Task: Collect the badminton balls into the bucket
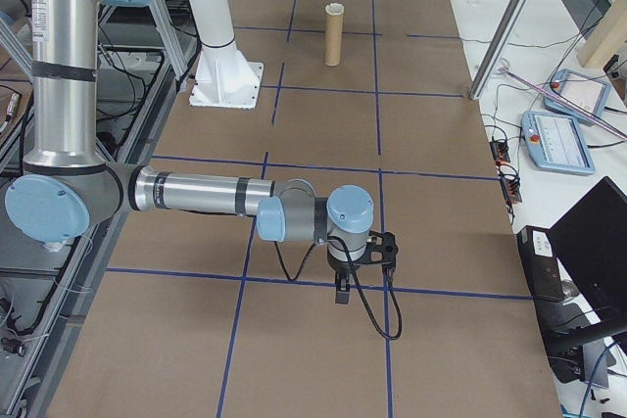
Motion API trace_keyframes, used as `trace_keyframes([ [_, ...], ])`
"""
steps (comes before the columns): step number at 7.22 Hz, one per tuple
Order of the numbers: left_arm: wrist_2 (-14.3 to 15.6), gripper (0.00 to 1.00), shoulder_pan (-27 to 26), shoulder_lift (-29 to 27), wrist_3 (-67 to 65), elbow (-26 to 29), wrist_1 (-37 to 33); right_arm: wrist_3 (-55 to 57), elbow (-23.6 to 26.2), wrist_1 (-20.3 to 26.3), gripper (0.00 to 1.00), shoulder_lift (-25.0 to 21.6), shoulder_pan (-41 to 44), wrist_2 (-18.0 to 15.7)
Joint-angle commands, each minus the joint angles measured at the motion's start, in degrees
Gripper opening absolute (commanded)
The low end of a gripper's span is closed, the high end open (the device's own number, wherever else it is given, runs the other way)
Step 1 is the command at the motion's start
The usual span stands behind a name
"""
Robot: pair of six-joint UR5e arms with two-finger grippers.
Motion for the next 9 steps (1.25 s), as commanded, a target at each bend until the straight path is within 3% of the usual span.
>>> trace_keyframes([
  [1,-1.84,1.0,-0.03,1.32,-1.09,0.16,0.19,0.0,0.0,0.0,1.0,0.0,0.0,0.0],
  [2,-1.93,1.0,-0.03,1.23,-6.84,0.07,-0.07,0.0,0.0,0.0,1.0,0.0,0.0,0.0],
  [9,-1.23,1.0,-0.03,0.79,-7.16,-0.28,-0.34,0.0,0.0,0.0,1.0,0.0,0.0,0.0],
])
